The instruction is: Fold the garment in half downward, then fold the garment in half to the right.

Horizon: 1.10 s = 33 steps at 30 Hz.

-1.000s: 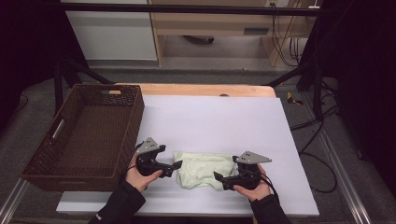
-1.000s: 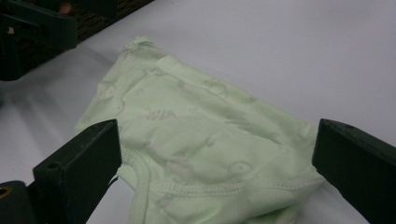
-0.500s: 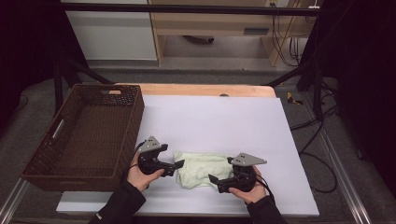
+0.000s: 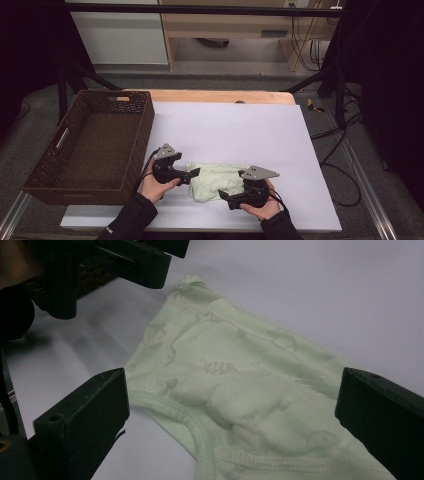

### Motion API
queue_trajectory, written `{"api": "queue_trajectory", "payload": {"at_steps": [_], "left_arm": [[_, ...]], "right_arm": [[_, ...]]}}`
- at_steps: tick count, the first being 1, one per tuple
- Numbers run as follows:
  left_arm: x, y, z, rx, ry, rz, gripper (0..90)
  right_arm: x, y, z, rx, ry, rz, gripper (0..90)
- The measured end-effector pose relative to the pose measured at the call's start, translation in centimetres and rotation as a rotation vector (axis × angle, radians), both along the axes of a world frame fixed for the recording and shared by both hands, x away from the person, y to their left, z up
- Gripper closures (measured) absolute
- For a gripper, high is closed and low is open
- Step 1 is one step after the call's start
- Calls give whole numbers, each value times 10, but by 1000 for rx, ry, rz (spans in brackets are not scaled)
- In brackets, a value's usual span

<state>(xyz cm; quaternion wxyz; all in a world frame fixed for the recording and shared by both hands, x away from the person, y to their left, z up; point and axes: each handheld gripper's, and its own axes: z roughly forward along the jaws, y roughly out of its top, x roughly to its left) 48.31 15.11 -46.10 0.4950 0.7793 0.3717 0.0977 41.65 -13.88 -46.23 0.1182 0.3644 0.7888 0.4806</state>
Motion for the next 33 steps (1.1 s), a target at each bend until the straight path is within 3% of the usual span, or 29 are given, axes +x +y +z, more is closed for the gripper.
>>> {"api": "queue_trajectory", "payload": {"at_steps": [7, 12, 20, 24, 33], "left_arm": [[4, -1, -6, 15, 26, 22, 18], [7, -2, -10, 35, 42, 68, 52], [7, -6, -17, 34, 58, 98, 218], [8, -8, -22, 61, 66, 104, 294], [7, -14, -24, 80, 76, 92, 481]], "right_arm": [[-1, 6, -1, -7, 1, 15, 14], [-2, 10, -2, -12, 6, 23, 14], [-3, 15, -4, -21, 5, 36, 14], [-4, 19, -5, -23, 4, 45, 15], [-5, 27, -7, -33, 12, 61, 20]]}}
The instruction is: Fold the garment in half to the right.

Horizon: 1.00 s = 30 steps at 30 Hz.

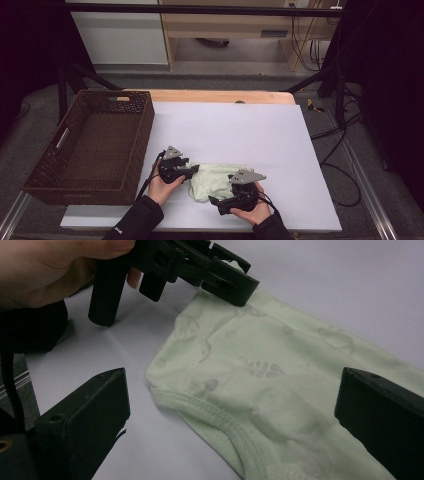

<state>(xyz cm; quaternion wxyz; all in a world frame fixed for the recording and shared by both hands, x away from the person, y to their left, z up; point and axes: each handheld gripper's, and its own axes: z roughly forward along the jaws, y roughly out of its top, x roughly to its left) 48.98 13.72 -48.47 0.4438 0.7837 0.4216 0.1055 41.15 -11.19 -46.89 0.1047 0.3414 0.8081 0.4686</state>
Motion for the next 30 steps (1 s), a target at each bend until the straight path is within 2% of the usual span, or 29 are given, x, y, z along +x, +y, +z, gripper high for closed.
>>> {"api": "queue_trajectory", "payload": {"at_steps": [6, 11, 19, 22, 30], "left_arm": [[-2, -5, 1, 24, -1, 4, 573], [-1, -7, -1, 25, 9, 4, 631], [1, -12, -1, 65, 4, -1, 723], [2, -12, -1, 62, 13, -1, 733], [2, -14, -2, 80, -7, -9, 745]], "right_arm": [[-1, 7, -2, -5, -1, 5, 31], [-1, 13, -4, -9, -3, 8, 42], [-1, 26, -6, -25, -14, 17, 70], [-1, 31, -6, -23, -18, 20, 95], [-2, 45, -6, -27, -27, 43, 226]]}}
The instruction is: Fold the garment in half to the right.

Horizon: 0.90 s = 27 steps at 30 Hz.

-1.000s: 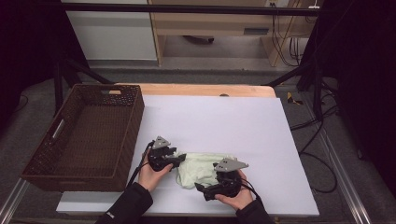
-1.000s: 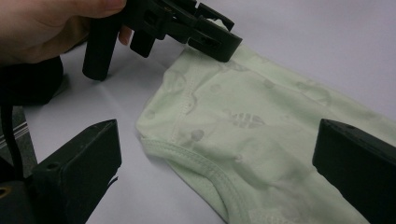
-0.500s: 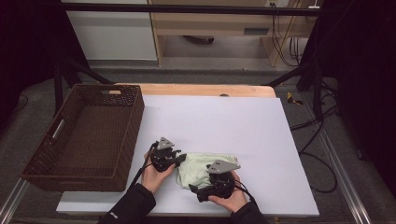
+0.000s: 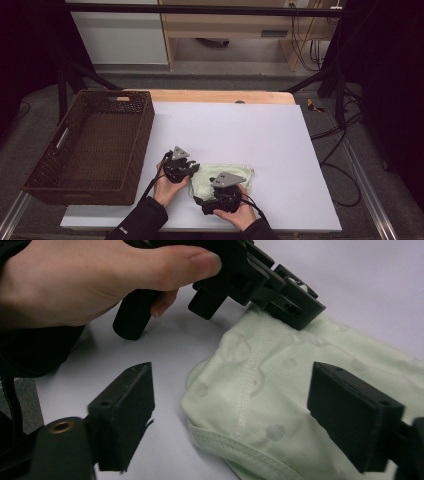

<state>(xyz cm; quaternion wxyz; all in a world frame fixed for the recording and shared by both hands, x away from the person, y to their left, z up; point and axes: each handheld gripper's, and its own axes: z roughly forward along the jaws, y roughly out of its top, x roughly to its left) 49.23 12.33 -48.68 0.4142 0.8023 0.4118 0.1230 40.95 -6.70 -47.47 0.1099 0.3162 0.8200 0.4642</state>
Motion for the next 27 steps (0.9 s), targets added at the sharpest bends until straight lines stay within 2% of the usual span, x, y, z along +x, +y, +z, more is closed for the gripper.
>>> {"api": "queue_trajectory", "payload": {"at_steps": [3, 14, 19, 27], "left_arm": [[1, 1, 0, -9, 9, -3, 746], [0, 0, 0, 7, -3, -1, 750], [0, 0, 0, 7, -4, 0, 751], [0, 0, 0, 3, 1, 0, 752]], "right_arm": [[0, 4, 0, -10, 0, 9, 284], [0, 24, -4, -91, 1, 28, 417], [1, 30, -6, -127, -4, 27, 520], [1, 37, -10, -182, -16, 25, 586]]}}
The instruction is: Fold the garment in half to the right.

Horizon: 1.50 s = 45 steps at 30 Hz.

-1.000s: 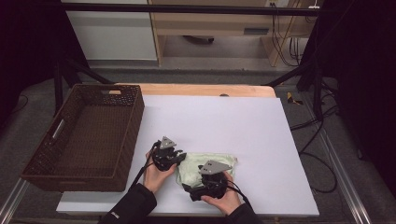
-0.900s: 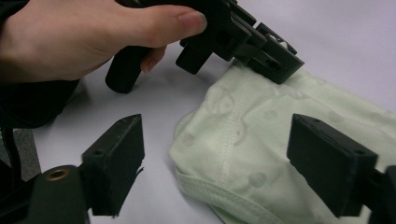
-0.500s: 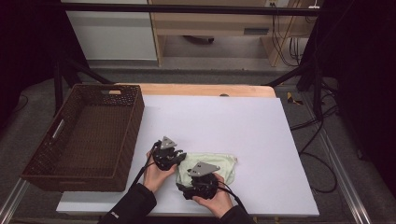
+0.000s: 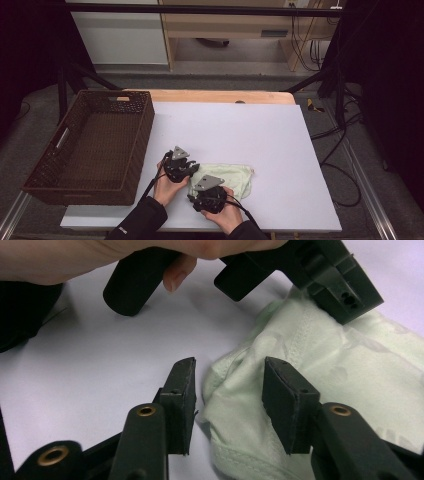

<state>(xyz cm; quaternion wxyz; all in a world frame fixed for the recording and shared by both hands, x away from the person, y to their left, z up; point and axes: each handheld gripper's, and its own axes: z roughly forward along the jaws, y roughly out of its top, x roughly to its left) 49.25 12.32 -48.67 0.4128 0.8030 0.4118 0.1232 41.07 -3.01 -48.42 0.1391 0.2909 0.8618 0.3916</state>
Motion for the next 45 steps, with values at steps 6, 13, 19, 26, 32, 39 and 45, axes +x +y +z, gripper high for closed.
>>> {"api": "queue_trajectory", "payload": {"at_steps": [6, 13, 19, 26, 32, 39, 45], "left_arm": [[0, 0, 0, -5, 3, 2, 752], [1, 2, 0, -18, 14, 3, 755], [1, 1, 1, -16, 17, 5, 757], [1, 1, 1, -10, 12, 4, 764], [0, 2, 3, -21, 10, 4, 768], [-2, 3, 14, -49, 1, 0, 768], [-5, 2, 21, -57, -16, 0, 768]], "right_arm": [[-2, 1, -1, -20, -26, -17, 631], [-6, 2, -1, -29, -35, -31, 732], [-7, 0, -1, -36, -46, -51, 818], [-6, -2, -1, -9, -32, -68, 866], [-5, -7, 2, 32, -13, -64, 871], [-7, -12, 10, 84, -6, -60, 872], [-8, -16, 16, 118, -4, -56, 872]]}}
